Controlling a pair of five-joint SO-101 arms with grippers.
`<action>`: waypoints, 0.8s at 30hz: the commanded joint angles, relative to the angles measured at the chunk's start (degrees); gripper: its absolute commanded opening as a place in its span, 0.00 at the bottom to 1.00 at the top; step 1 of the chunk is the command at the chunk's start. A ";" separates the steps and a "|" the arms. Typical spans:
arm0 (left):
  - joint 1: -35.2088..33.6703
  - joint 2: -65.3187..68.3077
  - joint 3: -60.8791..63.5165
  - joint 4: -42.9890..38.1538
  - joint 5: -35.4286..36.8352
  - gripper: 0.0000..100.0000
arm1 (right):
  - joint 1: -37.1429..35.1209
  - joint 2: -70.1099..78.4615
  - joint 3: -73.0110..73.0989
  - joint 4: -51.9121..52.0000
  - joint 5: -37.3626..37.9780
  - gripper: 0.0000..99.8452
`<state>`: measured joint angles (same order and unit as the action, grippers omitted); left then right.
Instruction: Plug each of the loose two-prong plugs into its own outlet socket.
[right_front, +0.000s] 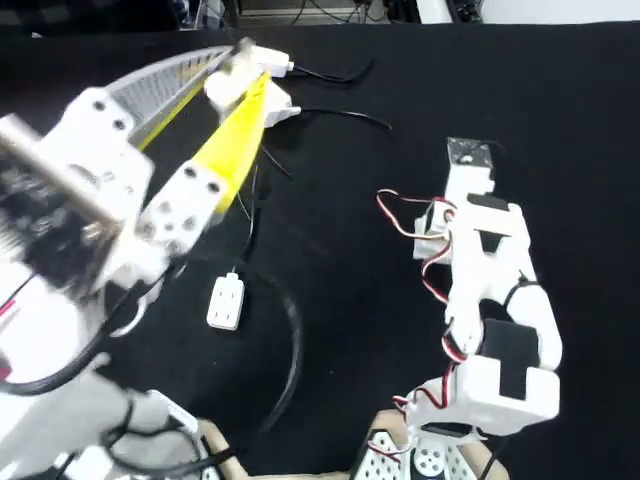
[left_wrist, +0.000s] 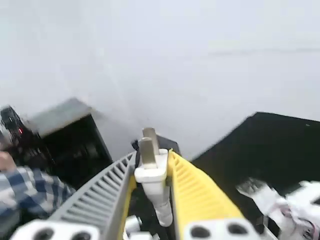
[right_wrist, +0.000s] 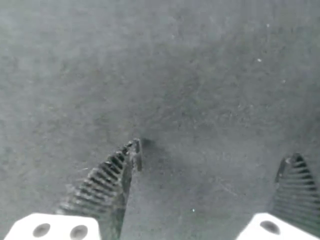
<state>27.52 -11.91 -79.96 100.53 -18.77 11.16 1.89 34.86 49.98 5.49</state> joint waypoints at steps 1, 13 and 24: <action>-1.36 -9.49 20.79 0.62 1.76 0.03 | -1.14 -4.09 0.04 0.35 -0.53 0.42; -2.68 -57.76 86.64 -21.45 1.41 0.03 | -5.54 -10.33 1.36 0.79 -3.52 0.42; -8.40 -90.20 126.29 -37.01 6.33 0.03 | -14.59 -18.95 1.80 0.97 -3.34 0.42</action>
<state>20.13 -98.77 42.07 65.71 -15.43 -1.14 -13.67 36.88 50.51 2.42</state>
